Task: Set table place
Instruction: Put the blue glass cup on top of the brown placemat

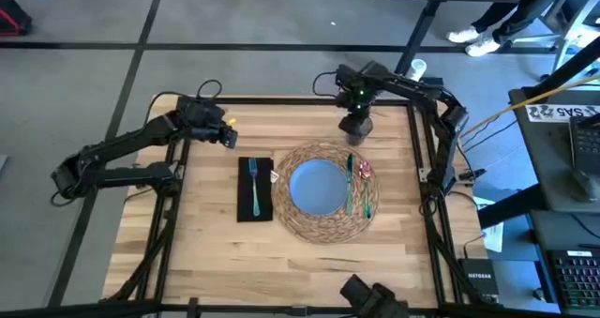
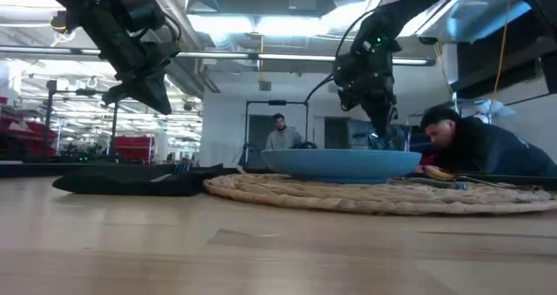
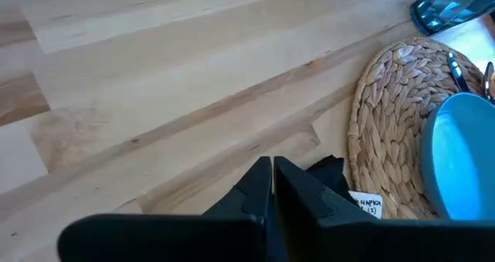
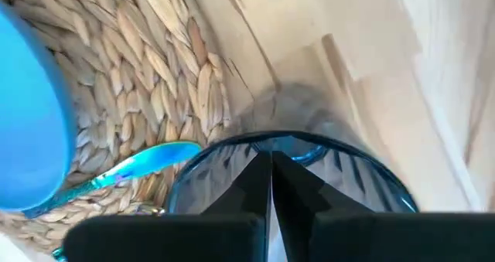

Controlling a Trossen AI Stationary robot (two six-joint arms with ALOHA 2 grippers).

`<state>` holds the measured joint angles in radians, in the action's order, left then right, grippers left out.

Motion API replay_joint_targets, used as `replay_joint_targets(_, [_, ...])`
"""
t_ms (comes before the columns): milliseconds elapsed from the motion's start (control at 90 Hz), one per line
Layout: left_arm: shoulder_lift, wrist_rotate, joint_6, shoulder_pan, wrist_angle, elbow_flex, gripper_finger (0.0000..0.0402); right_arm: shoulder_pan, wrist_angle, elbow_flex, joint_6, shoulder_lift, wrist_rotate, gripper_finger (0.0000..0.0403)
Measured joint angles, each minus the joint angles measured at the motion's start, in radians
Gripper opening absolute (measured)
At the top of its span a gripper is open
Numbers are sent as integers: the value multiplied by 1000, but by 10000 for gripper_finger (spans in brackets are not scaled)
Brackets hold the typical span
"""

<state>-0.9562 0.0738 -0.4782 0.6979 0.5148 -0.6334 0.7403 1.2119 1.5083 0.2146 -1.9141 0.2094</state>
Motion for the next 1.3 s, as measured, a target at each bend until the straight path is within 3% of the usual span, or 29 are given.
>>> replay_joint_targets(444, [0,0,-12,0,-1,0,0,0,-62,-202,-6,62,-41,0])
replay_joint_targets(867, [0,-11,-20,0,-3,0,0,0,-89,-211,-51,174,-70,0])
replay_joint_targets(1078, [0,-11,-24,0,-3,0,0,-2,-103,-211,-61,175,-8,0])
replay_joint_targets(1300, [0,-11,-27,0,-2,0,0,0,-116,-211,-100,175,-136,0])
